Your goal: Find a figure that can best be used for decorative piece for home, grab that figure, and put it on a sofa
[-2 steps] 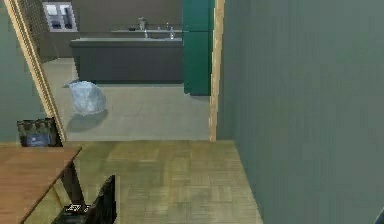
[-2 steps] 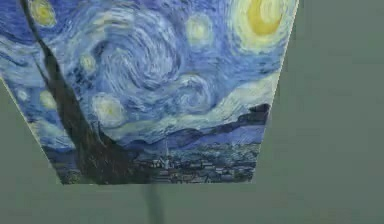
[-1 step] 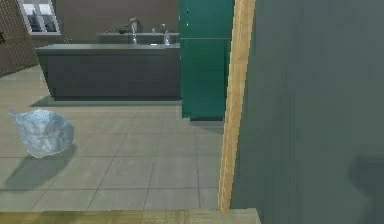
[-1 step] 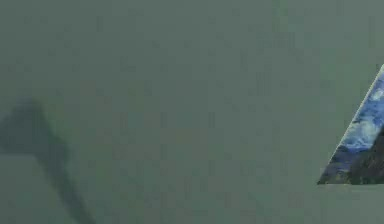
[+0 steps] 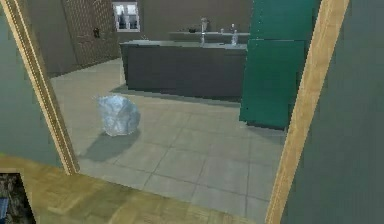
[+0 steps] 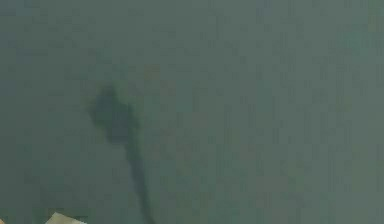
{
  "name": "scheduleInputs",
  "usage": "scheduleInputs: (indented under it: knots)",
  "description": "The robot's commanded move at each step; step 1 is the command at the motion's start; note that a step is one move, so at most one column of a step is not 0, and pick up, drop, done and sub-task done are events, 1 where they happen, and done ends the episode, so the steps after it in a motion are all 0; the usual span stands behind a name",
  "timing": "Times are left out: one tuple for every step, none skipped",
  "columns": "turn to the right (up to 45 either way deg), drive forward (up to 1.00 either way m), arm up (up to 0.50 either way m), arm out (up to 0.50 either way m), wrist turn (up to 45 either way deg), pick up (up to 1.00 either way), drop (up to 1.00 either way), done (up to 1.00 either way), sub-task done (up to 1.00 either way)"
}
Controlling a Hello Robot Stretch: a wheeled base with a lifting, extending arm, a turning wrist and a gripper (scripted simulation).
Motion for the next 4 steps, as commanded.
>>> scheduleInputs:
  knots:
    - [0.0, 0.05, 0.0, 0.0, 0.0, 0.0, 0.0, 0.0, 0.0]
    - [-36.0, 0.0, 0.0, 0.0, 0.0, 0.0, 0.0, 0.0, 0.0]
    - [0.0, 0.55, 0.0, 0.0, 0.0, 0.0, 0.0, 0.0, 0.0]
    - [45.0, 0.0, 0.0, 0.0, 0.0, 0.0, 0.0, 0.0, 0.0]
